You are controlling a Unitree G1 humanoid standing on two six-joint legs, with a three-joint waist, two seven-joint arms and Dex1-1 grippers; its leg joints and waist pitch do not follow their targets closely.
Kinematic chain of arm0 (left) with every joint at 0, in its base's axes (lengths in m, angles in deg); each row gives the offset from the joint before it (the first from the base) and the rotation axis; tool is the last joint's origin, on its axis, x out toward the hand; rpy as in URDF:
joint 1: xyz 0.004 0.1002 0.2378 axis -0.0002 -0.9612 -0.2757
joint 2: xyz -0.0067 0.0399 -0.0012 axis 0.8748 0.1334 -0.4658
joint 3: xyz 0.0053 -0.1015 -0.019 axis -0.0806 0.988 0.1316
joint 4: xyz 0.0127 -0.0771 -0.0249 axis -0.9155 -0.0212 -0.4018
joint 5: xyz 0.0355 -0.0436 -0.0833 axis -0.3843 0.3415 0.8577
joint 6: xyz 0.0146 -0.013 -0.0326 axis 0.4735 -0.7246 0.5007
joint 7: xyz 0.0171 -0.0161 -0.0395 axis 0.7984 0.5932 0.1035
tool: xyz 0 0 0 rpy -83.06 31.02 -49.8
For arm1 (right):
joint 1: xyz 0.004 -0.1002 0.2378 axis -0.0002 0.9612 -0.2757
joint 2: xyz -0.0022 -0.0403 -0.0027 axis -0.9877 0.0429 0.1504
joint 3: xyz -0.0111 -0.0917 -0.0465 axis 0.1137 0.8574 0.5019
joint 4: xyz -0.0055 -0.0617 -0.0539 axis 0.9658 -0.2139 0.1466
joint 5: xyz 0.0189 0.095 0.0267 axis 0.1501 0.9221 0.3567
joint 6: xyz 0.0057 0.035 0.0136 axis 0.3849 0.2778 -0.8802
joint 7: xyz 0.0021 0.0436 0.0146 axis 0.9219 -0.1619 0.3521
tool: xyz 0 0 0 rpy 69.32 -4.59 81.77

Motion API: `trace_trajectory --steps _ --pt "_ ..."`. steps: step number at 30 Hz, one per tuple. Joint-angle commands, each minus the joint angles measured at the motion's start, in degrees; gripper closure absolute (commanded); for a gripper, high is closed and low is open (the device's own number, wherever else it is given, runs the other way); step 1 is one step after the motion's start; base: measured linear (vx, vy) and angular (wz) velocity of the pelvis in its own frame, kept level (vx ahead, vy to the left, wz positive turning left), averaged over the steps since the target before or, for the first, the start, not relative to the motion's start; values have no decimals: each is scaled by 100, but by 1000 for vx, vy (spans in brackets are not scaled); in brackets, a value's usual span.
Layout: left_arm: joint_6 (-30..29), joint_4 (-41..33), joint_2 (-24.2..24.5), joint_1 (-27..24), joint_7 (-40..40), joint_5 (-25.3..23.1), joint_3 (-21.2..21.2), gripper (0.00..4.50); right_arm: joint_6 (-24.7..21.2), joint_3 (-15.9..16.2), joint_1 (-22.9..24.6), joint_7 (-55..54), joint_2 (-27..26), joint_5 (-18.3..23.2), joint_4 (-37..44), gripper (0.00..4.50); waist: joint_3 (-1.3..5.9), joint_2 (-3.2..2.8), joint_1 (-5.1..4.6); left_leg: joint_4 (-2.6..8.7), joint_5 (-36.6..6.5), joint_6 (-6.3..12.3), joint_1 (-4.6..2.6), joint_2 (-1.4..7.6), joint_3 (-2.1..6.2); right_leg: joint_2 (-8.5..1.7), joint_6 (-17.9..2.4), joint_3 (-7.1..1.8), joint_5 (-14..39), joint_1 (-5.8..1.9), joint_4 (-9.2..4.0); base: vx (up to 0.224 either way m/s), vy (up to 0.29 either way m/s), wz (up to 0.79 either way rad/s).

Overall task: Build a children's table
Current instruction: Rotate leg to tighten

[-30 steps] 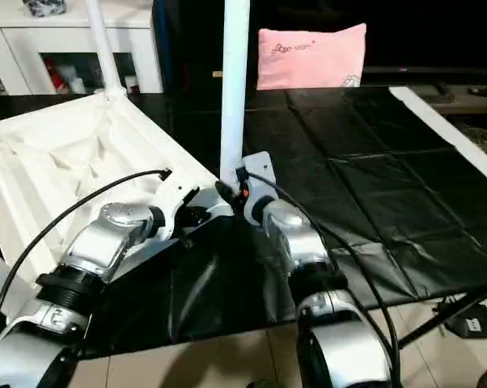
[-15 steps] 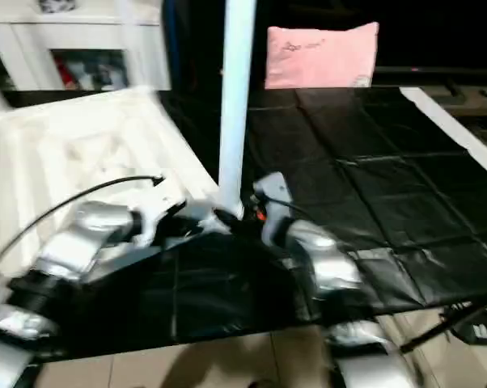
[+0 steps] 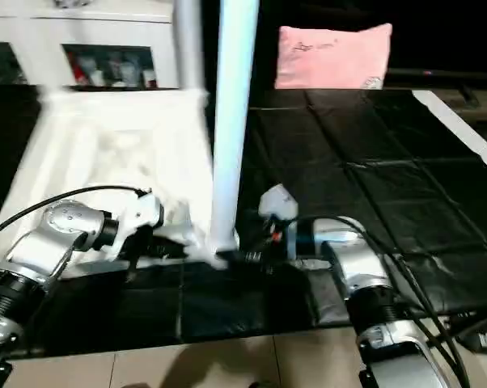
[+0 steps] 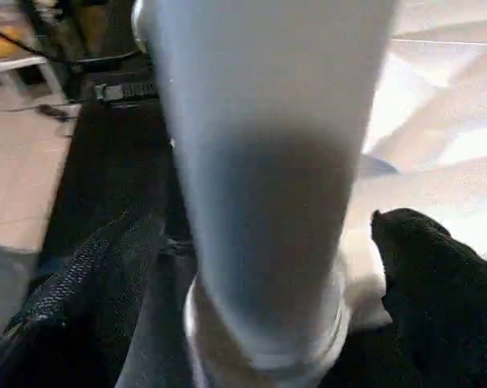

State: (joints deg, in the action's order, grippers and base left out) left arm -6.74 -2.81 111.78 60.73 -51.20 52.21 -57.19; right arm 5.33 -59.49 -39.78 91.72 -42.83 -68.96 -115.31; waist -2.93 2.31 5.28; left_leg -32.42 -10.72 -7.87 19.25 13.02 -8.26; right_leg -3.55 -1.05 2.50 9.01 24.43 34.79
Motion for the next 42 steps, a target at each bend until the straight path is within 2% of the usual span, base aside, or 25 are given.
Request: trace_trajectory --steps 1,6,7,9,21,24,26,28,29,31,32,35,36,37,38,39,40,41,42 --pt "95 -115 -34 27 -303 -5 -331 450 -114 54 -119 319 37 58 -66 31 360 -33 -32 332 -1192 288 62 -41 -176 -258 -1183 -168 1439 -380 -386 0 0 0" --pt "150 -72 1 61 -417 3 -335 450 -224 211 -215 787 70 136 -223 73 367 -27 -18 318 -1118 296 78 -41 -176 -263 -1220 -160 1341 -394 -368 0 0 0" --pt "163 -75 19 54 -446 1 -336 450 -221 228 -223 861 82 134 -249 73 365 4 -18 320 -1093 288 83 -43 -177 -268 -1190 -161 1388 -398 -375 0 0 0" --pt "164 -81 30 49 -458 3 -337 450 -227 236 -226 885 88 132 -255 81 369 -9 -11 318 -1059 284 75 -40 -175 -267 -1175 -162 1396 -393 -368 0 0 0" --pt "182 -29 64 37 -482 0 -329 450 -261 233 -221 1076 92 163 -334 201 375 -9 4 312 -1012 262 71 -44 -177 -258 -1188 -159 1329 -392 -357 0 0 0" --pt "192 25 53 58 -453 -18 -318 450 -282 242 -190 1117 79 175 -317 226 375 -33 12 312 -1045 255 66 -43 -176 -256 -1198 -158 1328 -389 -358 0 0 0" --pt "189 59 45 71 -423 -30 -305 450 -294 248 -165 1126 74 178 -296 234 375 -22 12 310 -1070 245 66 -46 -177 -259 -1191 -159 1367 -391 -361 0 0 0" --pt "127 82 22 72 -347 -23 -269 450 -280 238 -133 1074 58 169 -275 237 373 -46 11 313 -1108 229 64 -46 -172 -256 -1179 -159 1414 -391 -366 0 0 0" --pt "80 92 -10 69 -260 -9 -227 450 -245 218 -101 980 35 153 -259 239 375 -40 13 311 -1123 224 61 -46 -174 -258 -1178 -159 1426 -391 -371 0 0 0" --pt "-139 61 -152 58 79 34 -93 450 -230 130 -49 391 -103 41 -282 241 365 -27 11 317 -1162 208 57 -46 -172 -258 -1161 -160 1495 -384 -375 0 0 0" --pt "-194 48 -190 57 163 43 -62 450 -246 108 -41 209 -147 5 -290 242 353 -25 2 322 -1191 196 57 -46 -177 -260 -1148 -166 1549 -375 -385 0 0 0" --pt "-386 -4 -309 57 429 55 26 450 -419 28 -36 -263 -294 -34 -291 245 325 -18 -57 349 -1482 110 48 -70 -146 -257 -921 -153 2245 -372 -449 0 0 0" --pt "-671 -97 -489 74 791 73 143 450 -592 -65 -62 -826 -513 -73 -308 246 318 -41 -68 351 -1574 104 38 -75 -135 -264 -829 -146 2495 -356 -485 0 0 0" --pt "-890 -167 -634 92 1082 86 236 450 -706 -133 -87 -1242 -688 -99 -324 246 307 -25 -98 352 -1590 82 49 -81 -141 -257 -782 -150 2586 -357 -490 0 0 0" --pt "-1155 -235 -839 133 1445 105 350 450 -853 -233 -157 -1809 -948 -117 -401 246 310 -31 -139 359 -1611 18 55 -102 -109 -266 -638 -123 2869 -364 -514 0 0 0" --pt "-1155 -235 -839 133 1445 105 350 450 -853 -233 -157 -1809 -948 -117 -401 246 311 -16 -183 353 -1611 0 67 -108 -117 -259 -606 -127 2899 -364 -517 0 0 0" --pt "-1342 -242 -1052 192 1846 96 467 450 -960 -308 -245 -2303 -1187 -142 -514 246 308 -12 -203 354 -1612 -4 67 -117 -103 -265 -564 -115 2993 -359 -535 0 0 0" --pt "-1342 -242 -1052 192 1846 96 467 450 -960 -308 -245 -2303 -1187 -142 -514 246 314 -5 -263 348 -1586 -23 80 -128 -95 -260 -518 -105 3065 -359 -543 0 0 0" --pt "-1520 -207 -1291 279 2264 76 567 450 -1067 -389 -377 -2848 -1453 -162 -710 246 316 10 -326 328 -1589 5 92 -143 -99 -251 -486 -101 3135 -359 -546 0 0 0"
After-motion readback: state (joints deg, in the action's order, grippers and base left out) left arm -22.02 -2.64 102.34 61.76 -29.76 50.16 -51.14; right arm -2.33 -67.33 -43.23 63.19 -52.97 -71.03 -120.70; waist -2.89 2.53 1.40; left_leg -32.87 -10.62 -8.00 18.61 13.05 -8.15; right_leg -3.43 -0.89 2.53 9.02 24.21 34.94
